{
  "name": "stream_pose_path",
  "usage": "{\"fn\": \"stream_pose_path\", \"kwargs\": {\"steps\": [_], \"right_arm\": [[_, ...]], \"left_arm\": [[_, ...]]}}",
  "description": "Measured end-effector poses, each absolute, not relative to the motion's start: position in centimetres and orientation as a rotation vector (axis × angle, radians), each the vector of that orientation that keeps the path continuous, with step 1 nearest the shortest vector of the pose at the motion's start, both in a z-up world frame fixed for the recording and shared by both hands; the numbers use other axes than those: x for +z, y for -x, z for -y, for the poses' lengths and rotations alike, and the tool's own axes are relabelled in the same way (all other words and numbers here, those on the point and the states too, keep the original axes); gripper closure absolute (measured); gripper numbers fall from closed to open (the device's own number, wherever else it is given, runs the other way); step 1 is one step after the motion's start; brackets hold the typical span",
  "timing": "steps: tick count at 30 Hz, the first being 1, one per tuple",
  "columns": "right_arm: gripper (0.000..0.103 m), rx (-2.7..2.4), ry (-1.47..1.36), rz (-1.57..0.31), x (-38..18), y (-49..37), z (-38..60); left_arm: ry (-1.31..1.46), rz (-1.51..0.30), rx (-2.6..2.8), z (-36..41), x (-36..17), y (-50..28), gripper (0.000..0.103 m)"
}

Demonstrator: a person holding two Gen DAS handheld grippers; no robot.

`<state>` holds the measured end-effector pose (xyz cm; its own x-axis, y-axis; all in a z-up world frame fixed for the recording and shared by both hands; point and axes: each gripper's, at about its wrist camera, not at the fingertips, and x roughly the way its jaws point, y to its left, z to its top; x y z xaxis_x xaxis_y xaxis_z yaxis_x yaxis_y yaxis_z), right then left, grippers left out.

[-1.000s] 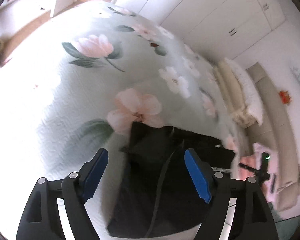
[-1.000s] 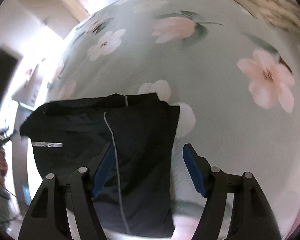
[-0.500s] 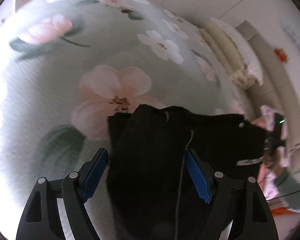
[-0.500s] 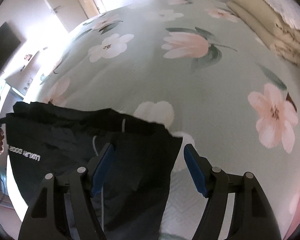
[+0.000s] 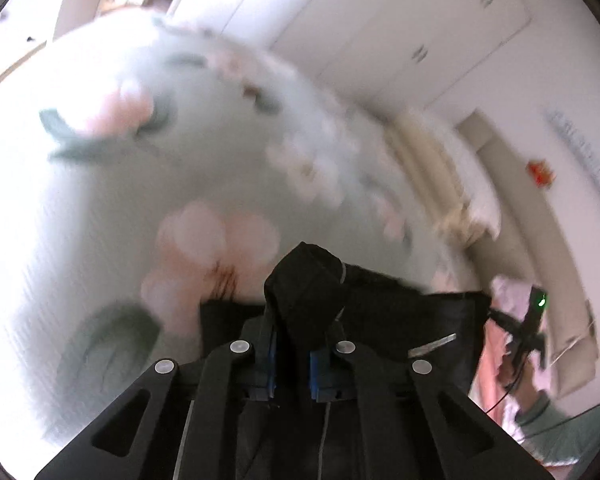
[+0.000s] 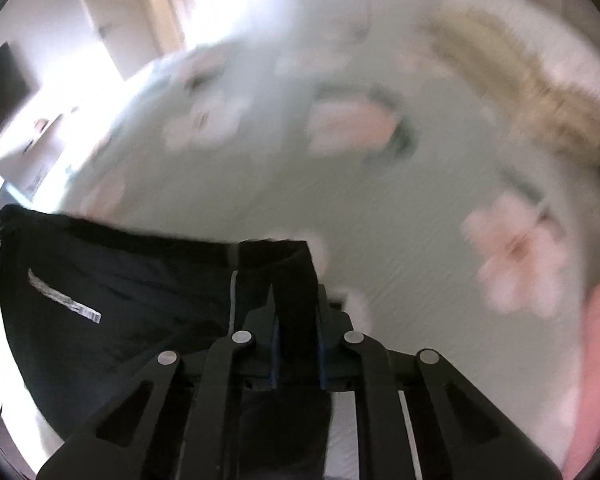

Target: Fold large clothes

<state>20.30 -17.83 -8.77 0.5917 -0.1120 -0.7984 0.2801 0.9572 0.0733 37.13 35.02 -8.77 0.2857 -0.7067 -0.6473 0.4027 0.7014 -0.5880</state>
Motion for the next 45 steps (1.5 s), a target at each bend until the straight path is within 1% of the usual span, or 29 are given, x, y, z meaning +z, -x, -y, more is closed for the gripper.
{"fn": "stream_pose_path", "kwargs": {"steps": [2, 4, 6, 9, 10, 13, 15, 17, 18, 19, 21, 22, 24, 25, 26, 28, 30, 34, 35, 36, 37, 38, 40, 43, 45], "right_arm": [[0.088, -0.263, -0.155, -0.889, -8.1, -22.2, 17.9], [0.088, -0.302, -0.104, -0.913, -9.6, -25.2, 17.8], [0.088, -0.327, -0.117, -1.002, -13.4, -28.4, 18.0], [0.088, -0.304, -0.179, -1.165, -19.7, -30.6, 18.2], [0.088, -0.297, -0.179, -1.203, -21.0, -30.9, 17.9], [0.086, -0.318, -0.107, -1.254, -23.6, -31.2, 16.4], [0.084, -0.335, -0.105, -1.268, -23.8, -31.6, 16.5], [0.080, -0.350, -0.126, -1.290, -23.9, -31.8, 17.1], [0.077, -0.345, -0.149, -1.300, -23.5, -31.8, 17.4], [0.075, -0.339, -0.176, -1.298, -22.9, -31.7, 17.7], [0.071, -0.323, -0.247, -1.254, -20.6, -30.4, 18.2], [0.069, -0.315, -0.268, -1.207, -18.6, -29.3, 18.5], [0.047, -0.316, -0.261, -1.136, -14.7, -26.7, 17.4], [0.044, -0.299, -0.256, -1.106, -13.1, -25.5, 16.4], [0.043, -0.276, -0.251, -1.093, -12.1, -24.6, 15.4], [0.043, -0.214, -0.237, -1.090, -10.3, -22.3, 12.1], [0.043, -0.149, -0.239, -1.109, -9.8, -20.5, 9.0], [0.043, -0.018, -0.255, -1.127, -11.1, -18.4, 2.8], [0.046, -0.014, -0.234, -1.133, -11.6, -18.1, 1.1], [0.055, -0.017, -0.206, -1.143, -12.5, -18.2, -0.5], [0.060, -0.021, -0.190, -1.152, -13.2, -18.2, -1.3], [0.062, -0.039, -0.172, -1.156, -14.1, -18.3, -2.1], [0.062, -0.068, -0.150, -1.164, -15.9, -18.5, -2.7], [0.062, -0.091, -0.206, -1.239, -20.0, -18.5, -2.9], [0.063, -0.099, -0.203, -1.232, -21.3, -18.6, -3.0]], "left_arm": [[0.297, -1.010, -0.712, -33.7, -8.5, -38.4, 0.092], [0.236, -1.039, -0.631, -32.3, -10.4, -40.0, 0.092], [0.214, -1.135, -0.558, -31.5, -14.0, -41.5, 0.092], [0.190, -1.265, -0.498, -30.8, -19.9, -42.2, 0.090], [0.178, -1.268, -0.493, -30.6, -20.7, -42.1, 0.086], [0.150, -1.248, -0.460, -30.0, -22.4, -41.7, 0.080], [0.170, -1.258, -0.436, -30.3, -22.6, -42.4, 0.075], [0.175, -1.252, -0.414, -30.8, -22.1, -42.8, 0.067], [0.159, -1.243, -0.385, -31.2, -21.4, -43.1, 0.052], [0.148, -1.230, -0.368, -31.6, -20.7, -43.1, 0.043], [0.135, -1.164, -0.357, -32.8, -17.8, -42.2, 0.042], [0.127, -1.140, -0.347, -33.6, -16.7, -41.9, 0.041], [0.103, -1.091, -0.320, -34.9, -14.3, -41.0, 0.041], [0.097, -1.065, -0.310, -35.3, -13.2, -40.5, 0.042], [0.093, -1.043, -0.289, -35.8, -12.1, -39.8, 0.042], [0.084, -1.017, -0.254, -36.6, -10.4, -37.6, 0.042], [0.093, -1.013, -0.304, -35.5, -8.9, -34.2, 0.043], [0.107, -1.031, -0.565, -29.2, -7.5, -26.2, 0.042], [0.119, -1.040, -0.629, -27.3, -7.6, -24.1, 0.042], [0.129, -1.057, -0.671, -25.7, -8.0, -22.6, 0.042], [0.129, -1.084, -0.712, -24.1, -8.7, -21.2, 0.042], [0.103, -1.111, -0.738, -22.1, -9.8, -19.6, 0.042], [0.063, -1.162, -0.723, -19.8, -12.3, -18.2, 0.043], [-0.015, -1.219, -0.640, -18.2, -18.1, -18.2, 0.043], [-0.001, -1.213, -0.633, -18.3, -19.1, -18.5, 0.043]]}}
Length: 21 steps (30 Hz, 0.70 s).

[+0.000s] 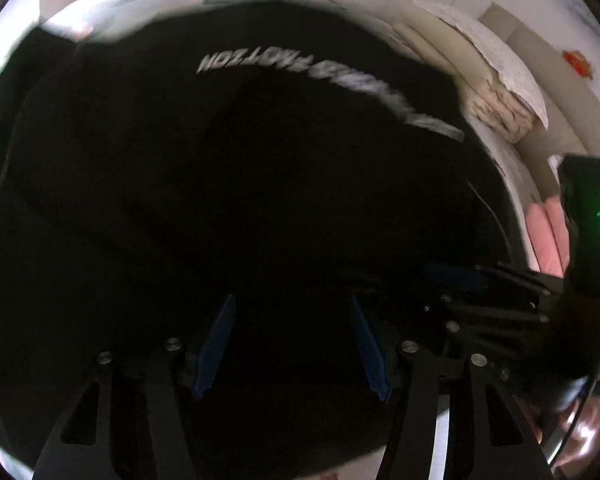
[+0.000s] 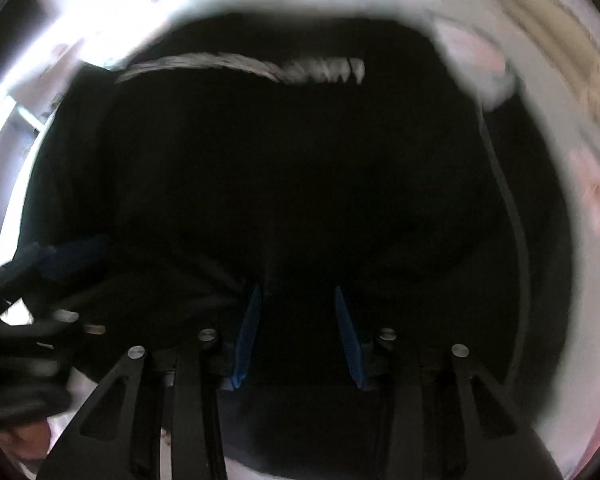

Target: Fold large clothes

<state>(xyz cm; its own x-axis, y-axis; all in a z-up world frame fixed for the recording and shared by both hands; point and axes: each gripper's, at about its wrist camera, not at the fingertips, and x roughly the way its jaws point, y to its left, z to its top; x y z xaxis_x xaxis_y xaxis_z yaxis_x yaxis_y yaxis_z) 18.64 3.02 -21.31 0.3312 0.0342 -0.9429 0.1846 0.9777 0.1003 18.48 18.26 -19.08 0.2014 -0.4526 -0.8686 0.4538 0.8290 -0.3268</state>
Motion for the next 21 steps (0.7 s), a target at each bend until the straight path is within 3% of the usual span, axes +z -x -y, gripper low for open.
{"fn": "stream_pose_path", "kwargs": {"steps": [5, 8, 11, 14, 17, 21], "right_arm": [[0.062, -0.066, -0.259, -1.261, -20.2, -18.7, -2.2], [0.062, -0.033, -0.316, -1.161, -15.9, -19.0, -0.7], [0.053, -0.065, -0.260, -1.052, -12.8, -21.2, -0.1], [0.053, -0.075, -0.316, -1.094, -15.2, -24.4, 0.9], [0.058, -0.088, -0.384, -1.229, -21.1, -27.1, 2.3], [0.057, -0.116, -0.337, -1.210, -21.6, -27.0, 1.3]], "left_arm": [[0.027, -1.219, -0.671, -19.2, -17.4, -18.6, 0.043], [0.076, -1.176, -0.695, -20.4, -14.7, -18.8, 0.043], [0.104, -1.089, -0.633, -22.1, -12.2, -19.1, 0.043], [0.130, -1.131, -0.524, -23.5, -13.9, -21.2, 0.043], [0.149, -1.189, -0.518, -24.4, -17.1, -22.7, 0.043], [0.050, -1.160, -0.503, -22.8, -17.8, -22.5, 0.042]]}}
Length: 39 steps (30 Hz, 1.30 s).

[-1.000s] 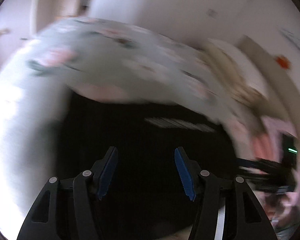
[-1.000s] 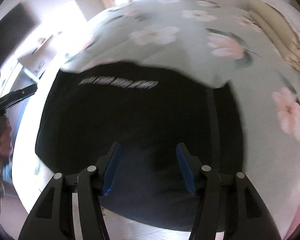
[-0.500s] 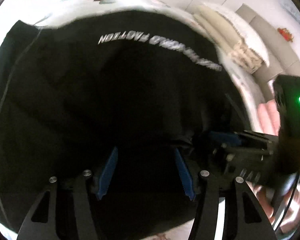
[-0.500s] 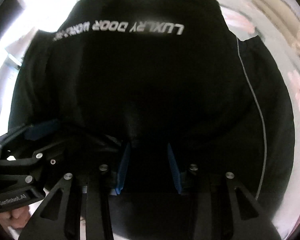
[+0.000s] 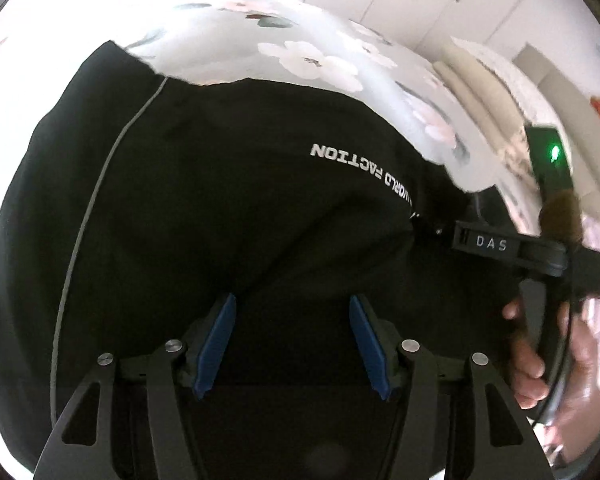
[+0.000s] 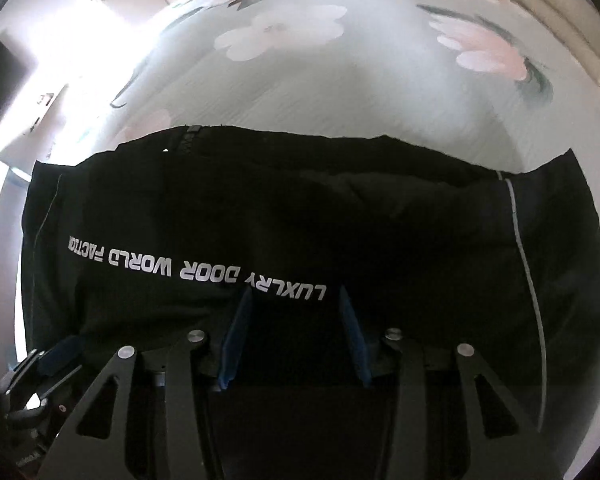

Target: Fold large clothes

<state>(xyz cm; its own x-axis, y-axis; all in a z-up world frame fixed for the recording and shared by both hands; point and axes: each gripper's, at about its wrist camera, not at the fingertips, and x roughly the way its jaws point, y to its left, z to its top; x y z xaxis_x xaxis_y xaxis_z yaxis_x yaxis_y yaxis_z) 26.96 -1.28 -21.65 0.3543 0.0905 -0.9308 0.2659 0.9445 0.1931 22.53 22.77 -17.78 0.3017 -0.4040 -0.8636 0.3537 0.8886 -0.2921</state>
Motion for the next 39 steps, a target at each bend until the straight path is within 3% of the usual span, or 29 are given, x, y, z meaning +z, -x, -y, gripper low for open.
{"fn": "stream_pose_path", "kwargs": {"steps": [5, 7, 9, 12, 15, 24, 28, 39], "right_arm": [[0.055, -0.029, -0.391, -1.189, -20.2, -25.7, 2.7], [0.048, -0.010, -0.449, -1.150, -18.1, -23.4, 4.1], [0.030, -0.001, -0.488, -1.085, -16.0, -20.2, 5.5], [0.018, -0.050, -0.463, -1.047, -14.1, -16.3, 6.9], [0.017, -0.108, -0.452, -1.067, -13.9, -12.3, 8.7], [0.014, -0.142, -0.615, -1.194, -20.8, -6.7, 12.7], [0.000, -0.112, -0.669, -1.233, -22.8, -6.9, 14.1], [0.000, 0.031, -0.758, -1.244, -25.5, -9.6, 15.3]], "left_arm": [[0.028, -1.159, -0.580, -23.8, -16.0, -21.9, 0.041], [0.012, -1.140, -0.575, -23.9, -14.6, -21.8, 0.041], [0.024, -1.127, -0.570, -26.1, -13.0, -21.4, 0.041], [0.069, -1.127, -0.526, -29.6, -11.4, -21.5, 0.039], [0.121, -1.118, -0.446, -33.5, -10.6, -21.7, 0.030], [0.259, -1.212, -0.355, -38.3, -14.3, -25.5, 0.029], [0.307, -1.264, -0.358, -39.5, -16.1, -27.1, 0.029], [0.394, -1.390, -0.479, -39.7, -20.8, -30.9, 0.023]]}}
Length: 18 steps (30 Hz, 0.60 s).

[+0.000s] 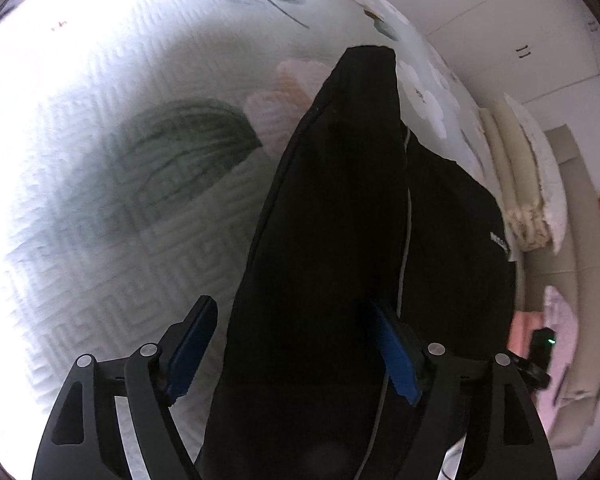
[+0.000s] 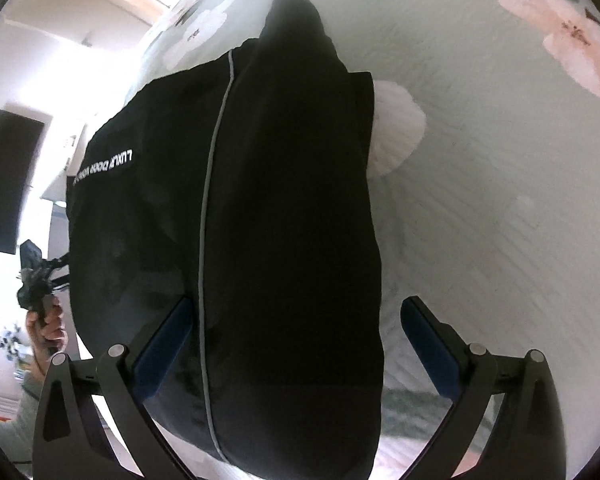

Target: Fold large clothes

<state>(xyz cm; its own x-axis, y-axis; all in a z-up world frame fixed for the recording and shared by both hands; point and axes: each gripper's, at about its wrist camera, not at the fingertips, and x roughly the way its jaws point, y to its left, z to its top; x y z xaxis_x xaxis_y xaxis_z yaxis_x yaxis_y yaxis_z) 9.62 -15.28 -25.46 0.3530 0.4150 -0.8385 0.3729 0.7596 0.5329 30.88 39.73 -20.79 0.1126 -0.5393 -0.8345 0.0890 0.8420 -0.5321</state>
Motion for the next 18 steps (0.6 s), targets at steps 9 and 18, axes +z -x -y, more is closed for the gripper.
{"fn": "stream_pose_path", "kwargs": {"steps": [9, 18], "right_arm": [[0.000, 0.188, -0.914, -1.209, -27.7, -9.6, 15.7], [0.008, 0.258, -0.887, -1.208, -28.0, -11.1, 13.4]], "left_arm": [[0.560, -1.460, -0.672, -39.7, -24.6, -32.8, 0.023], [0.636, -1.411, -0.726, -38.8, -25.3, -32.1, 0.044]]}}
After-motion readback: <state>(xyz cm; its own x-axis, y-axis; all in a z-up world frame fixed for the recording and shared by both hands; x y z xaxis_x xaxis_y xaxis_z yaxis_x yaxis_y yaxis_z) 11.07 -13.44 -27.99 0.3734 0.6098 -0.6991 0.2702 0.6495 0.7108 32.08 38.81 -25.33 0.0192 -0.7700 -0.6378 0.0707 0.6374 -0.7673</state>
